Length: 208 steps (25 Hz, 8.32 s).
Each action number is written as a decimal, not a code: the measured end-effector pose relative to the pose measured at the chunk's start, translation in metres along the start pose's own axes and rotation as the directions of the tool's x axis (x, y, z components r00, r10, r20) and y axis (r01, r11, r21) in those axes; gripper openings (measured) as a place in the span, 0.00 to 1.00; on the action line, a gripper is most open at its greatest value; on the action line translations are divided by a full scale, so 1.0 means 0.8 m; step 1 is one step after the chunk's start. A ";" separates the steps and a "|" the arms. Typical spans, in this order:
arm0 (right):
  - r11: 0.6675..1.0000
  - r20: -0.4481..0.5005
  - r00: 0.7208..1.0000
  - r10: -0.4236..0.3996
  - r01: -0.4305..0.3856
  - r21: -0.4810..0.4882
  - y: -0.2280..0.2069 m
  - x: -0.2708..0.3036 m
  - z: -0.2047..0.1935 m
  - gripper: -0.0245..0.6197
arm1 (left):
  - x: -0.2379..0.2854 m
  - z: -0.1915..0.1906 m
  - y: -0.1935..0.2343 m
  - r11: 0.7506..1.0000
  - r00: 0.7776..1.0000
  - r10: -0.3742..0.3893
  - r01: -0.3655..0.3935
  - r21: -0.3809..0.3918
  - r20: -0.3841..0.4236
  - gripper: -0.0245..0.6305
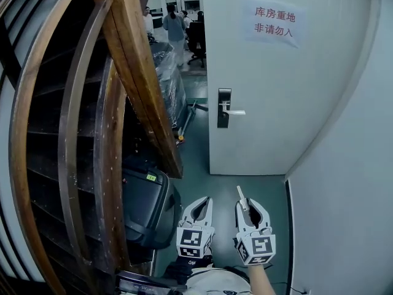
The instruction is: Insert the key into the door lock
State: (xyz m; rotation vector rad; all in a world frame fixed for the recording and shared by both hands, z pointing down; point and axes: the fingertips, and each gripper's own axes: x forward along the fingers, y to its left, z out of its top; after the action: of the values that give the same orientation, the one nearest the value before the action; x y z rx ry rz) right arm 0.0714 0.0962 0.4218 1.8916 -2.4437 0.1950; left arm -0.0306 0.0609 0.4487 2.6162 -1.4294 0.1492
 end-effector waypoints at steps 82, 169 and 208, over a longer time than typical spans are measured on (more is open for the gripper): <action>0.997 -0.170 0.984 -0.060 0.051 -0.056 -0.246 0.627 -0.196 0.22 | 0.410 -0.171 0.293 0.988 0.986 0.144 -0.148 -0.049 -0.078 0.04; 0.997 0.126 0.990 0.069 -0.065 -0.035 -0.124 0.415 0.131 0.05 | 0.368 0.172 0.205 0.997 0.992 0.012 -0.021 0.072 0.128 0.04; 0.999 0.108 0.993 0.048 -0.046 -0.020 -0.123 0.420 0.117 0.05 | 0.368 0.165 0.214 0.997 0.994 0.018 -0.026 0.073 0.111 0.04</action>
State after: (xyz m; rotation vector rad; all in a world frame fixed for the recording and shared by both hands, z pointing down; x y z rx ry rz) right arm 0.0855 -0.2629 0.3737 1.8861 -2.5521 0.0735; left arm -0.0141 -0.2981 0.3819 2.7085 -1.5166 0.0620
